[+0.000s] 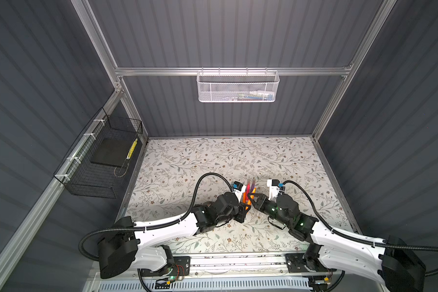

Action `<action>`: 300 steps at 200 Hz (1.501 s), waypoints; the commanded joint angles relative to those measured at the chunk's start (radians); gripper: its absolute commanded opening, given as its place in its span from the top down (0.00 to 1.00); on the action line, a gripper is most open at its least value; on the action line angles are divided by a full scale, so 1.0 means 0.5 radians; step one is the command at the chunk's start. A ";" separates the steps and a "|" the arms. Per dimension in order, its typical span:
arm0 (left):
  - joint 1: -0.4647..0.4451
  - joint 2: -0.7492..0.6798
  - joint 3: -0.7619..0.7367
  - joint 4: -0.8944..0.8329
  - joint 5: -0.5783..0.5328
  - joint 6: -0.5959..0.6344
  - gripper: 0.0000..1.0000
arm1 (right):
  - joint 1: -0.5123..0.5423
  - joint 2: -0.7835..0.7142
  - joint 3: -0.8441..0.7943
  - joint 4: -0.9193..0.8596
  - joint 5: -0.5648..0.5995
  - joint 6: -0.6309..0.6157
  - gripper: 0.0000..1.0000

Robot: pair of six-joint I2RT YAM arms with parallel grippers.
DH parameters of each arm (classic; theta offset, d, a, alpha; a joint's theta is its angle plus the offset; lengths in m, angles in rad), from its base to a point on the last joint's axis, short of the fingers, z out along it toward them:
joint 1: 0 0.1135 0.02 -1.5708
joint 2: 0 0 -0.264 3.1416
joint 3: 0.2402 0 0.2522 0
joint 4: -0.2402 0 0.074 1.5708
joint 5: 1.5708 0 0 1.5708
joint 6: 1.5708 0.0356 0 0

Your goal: Insert the pens into the pen caps

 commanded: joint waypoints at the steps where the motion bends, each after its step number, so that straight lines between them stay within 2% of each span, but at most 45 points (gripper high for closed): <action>1: -0.013 0.029 -0.007 0.037 -0.008 0.038 0.64 | 0.074 0.018 0.078 0.083 0.026 0.001 0.97; 17: -0.012 0.050 0.013 0.034 -0.022 0.044 0.59 | 0.116 0.033 0.088 0.105 0.041 0.007 0.97; 35: -0.013 0.074 0.031 0.039 -0.036 0.047 0.60 | 0.155 0.058 0.106 0.112 0.065 -0.004 0.97; 48: -0.011 0.086 0.030 0.048 -0.048 0.044 0.68 | 0.174 0.071 0.117 0.111 0.078 -0.010 0.97; 71: -0.011 0.088 0.031 0.052 -0.065 0.032 0.92 | 0.186 0.085 0.118 0.109 0.101 -0.008 0.97; 85: -0.011 0.082 0.030 0.049 -0.075 0.023 0.98 | 0.187 0.084 0.118 0.092 0.125 -0.014 0.96; 99: -0.013 0.074 0.032 0.043 -0.074 0.016 0.96 | 0.188 0.078 0.116 0.073 0.145 -0.012 0.96; 118: -0.012 0.058 0.027 0.045 -0.076 0.019 0.76 | 0.190 0.072 0.115 0.052 0.178 -0.020 0.96; 135: -0.012 0.048 0.018 0.052 -0.079 0.020 0.70 | 0.190 0.062 0.115 0.018 0.213 -0.016 0.96; 163: -0.012 0.032 0.021 0.042 -0.084 0.030 0.69 | 0.190 0.062 0.115 0.012 0.220 -0.014 0.96; 184: -0.011 0.030 0.018 0.052 -0.093 0.030 0.76 | 0.192 0.079 0.118 0.021 0.212 -0.014 0.97; 202: -0.010 0.030 0.023 0.055 -0.096 0.030 0.77 | 0.193 0.097 0.121 0.023 0.223 -0.011 0.96; 218: -0.010 0.030 0.026 0.049 -0.110 0.027 0.84 | 0.193 0.108 0.121 0.020 0.236 -0.008 0.95; 233: -0.010 0.036 0.042 0.007 -0.160 0.011 1.00 | 0.193 0.111 0.121 0.022 0.233 -0.006 0.86; 247: -0.010 0.044 0.075 -0.083 -0.250 -0.021 1.00 | 0.193 0.094 0.119 0.011 0.237 -0.014 0.61; 256: 0.000 0.042 0.096 -0.146 -0.303 -0.037 1.00 | 0.193 0.062 0.123 -0.038 0.263 -0.026 0.50; 270: 0.105 0.026 0.160 -0.283 -0.275 -0.053 1.00 | 0.190 -0.029 0.135 -0.210 0.339 -0.048 0.43; 286: 0.410 0.017 0.285 -0.512 -0.034 -0.048 1.00 | 0.184 -0.148 0.135 -0.424 0.432 -0.054 0.38; 300: 0.640 0.020 0.404 -0.702 0.028 0.002 1.00 | 0.172 -0.268 0.125 -0.626 0.528 -0.052 0.35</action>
